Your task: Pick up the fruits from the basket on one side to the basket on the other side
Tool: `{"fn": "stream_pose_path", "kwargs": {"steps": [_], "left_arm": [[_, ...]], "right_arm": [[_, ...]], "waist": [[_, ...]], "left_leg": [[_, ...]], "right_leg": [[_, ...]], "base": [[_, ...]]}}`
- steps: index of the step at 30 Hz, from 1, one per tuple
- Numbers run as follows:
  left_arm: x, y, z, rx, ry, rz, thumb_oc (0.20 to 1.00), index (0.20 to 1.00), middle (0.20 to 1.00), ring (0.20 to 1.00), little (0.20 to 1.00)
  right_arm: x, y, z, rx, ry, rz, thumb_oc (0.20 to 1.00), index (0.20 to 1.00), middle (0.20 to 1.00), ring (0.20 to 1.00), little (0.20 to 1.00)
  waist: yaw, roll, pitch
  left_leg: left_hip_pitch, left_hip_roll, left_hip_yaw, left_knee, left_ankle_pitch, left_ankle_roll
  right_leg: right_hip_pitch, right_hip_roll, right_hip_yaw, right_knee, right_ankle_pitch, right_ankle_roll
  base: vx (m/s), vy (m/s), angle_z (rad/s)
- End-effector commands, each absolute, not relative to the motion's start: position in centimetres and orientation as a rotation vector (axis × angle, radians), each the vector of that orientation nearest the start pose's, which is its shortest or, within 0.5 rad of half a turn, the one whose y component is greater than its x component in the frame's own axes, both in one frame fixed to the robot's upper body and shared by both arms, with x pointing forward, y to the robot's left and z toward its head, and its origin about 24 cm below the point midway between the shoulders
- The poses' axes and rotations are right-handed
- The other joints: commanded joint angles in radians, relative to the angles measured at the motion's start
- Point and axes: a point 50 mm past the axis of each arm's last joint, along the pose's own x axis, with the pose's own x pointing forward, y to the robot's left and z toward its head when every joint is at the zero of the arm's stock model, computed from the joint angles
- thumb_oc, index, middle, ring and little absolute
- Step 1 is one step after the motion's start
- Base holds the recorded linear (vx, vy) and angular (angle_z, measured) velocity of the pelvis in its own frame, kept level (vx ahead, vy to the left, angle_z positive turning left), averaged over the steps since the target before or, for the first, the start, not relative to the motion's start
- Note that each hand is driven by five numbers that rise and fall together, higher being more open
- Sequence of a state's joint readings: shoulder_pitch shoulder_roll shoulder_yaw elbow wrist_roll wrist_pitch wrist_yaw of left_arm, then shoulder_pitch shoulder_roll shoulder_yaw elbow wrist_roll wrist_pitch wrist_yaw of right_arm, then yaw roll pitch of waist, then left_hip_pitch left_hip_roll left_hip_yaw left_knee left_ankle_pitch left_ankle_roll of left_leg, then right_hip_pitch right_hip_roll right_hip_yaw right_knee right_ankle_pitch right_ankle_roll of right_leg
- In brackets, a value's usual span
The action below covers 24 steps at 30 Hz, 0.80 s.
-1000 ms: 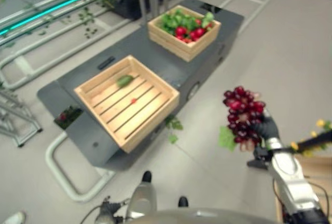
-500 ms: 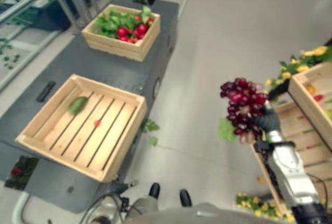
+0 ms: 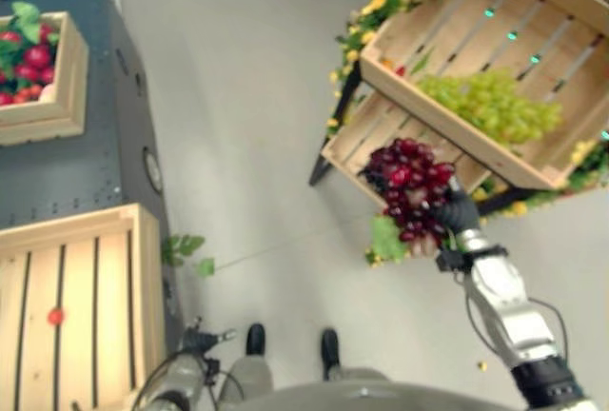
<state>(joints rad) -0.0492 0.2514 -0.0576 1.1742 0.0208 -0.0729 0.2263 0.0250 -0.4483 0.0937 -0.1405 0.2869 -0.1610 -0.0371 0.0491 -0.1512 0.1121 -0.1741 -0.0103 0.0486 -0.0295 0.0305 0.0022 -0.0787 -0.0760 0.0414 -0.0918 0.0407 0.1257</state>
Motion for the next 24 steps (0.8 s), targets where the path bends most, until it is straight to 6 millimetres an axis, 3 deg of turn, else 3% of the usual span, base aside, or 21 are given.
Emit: {"fn": "stream_pose_path", "kwargs": {"steps": [1, 7, 11, 17, 24], "left_arm": [[12.3, 24.6, -14.7, 0.398, 1.053, 0.277, 1.0, 1.0, 1.0, 1.0, 1.0], [12.3, 23.2, -15.1, 0.381, 1.052, 0.217, 1.0, 1.0, 1.0, 1.0, 1.0], [12.1, 22.7, -15.2, 0.381, 1.061, 0.191, 1.0, 1.0, 1.0, 1.0, 1.0], [11.4, 22.3, -15.6, 0.38, 1.086, 0.165, 1.0, 1.0, 1.0, 1.0, 1.0], [11.2, 22.4, -15.6, 0.382, 1.094, 0.157, 1.0, 1.0, 1.0, 1.0, 1.0]], "right_arm": [[24.1, -20.7, 13.9, -0.148, -0.467, 0.087, 0.2, 0.2, 0.2, 0.2, 0.2], [23.2, -21.1, 14.8, -0.19, -0.493, 0.104, 0.2, 0.2, 0.2, 0.2, 0.2], [22.6, -21.3, 16.5, -0.211, -0.564, 0.124, 0.2, 0.2, 0.2, 0.2, 0.2], [21.5, -21.2, 18.8, -0.228, -0.665, 0.154, 0.2, 0.2, 0.2, 0.2, 0.2], [20.8, -21.1, 19.9, -0.205, -0.718, 0.185, 0.2, 0.2, 0.2, 0.2, 0.2]], "waist": [[-0.003, 0.025, -0.035], [-0.027, 0.048, -0.046], [-0.038, 0.061, -0.055], [-0.05, 0.066, -0.076], [-0.057, 0.062, -0.092]], "left_leg": [[0.027, -0.004, -0.025, -0.015, -0.064, 0.001], [0.081, -0.01, -0.016, -0.038, -0.077, -0.003], [0.096, -0.006, -0.005, -0.043, -0.083, -0.005], [0.113, -0.005, 0.007, -0.047, -0.094, -0.004], [0.122, -0.003, 0.019, -0.049, -0.102, -0.002]], "right_leg": [[-0.064, 0.043, 0.025, 0.018, -0.022, 0.014], [-0.029, 0.048, 0.022, 0.005, -0.037, 0.011], [-0.019, 0.053, 0.034, 0.005, -0.046, 0.012], [-0.005, 0.057, 0.054, 0.005, -0.055, 0.011], [-0.001, 0.057, 0.072, 0.005, -0.055, 0.014]], "base": [[0.1, 0.058, 0.31], [0.08, 0.016, 0.05], [0.04, 0.012, 0.01], [0.04, 0.009, -0.02], [0.01, 0.014, -0.08]]}}
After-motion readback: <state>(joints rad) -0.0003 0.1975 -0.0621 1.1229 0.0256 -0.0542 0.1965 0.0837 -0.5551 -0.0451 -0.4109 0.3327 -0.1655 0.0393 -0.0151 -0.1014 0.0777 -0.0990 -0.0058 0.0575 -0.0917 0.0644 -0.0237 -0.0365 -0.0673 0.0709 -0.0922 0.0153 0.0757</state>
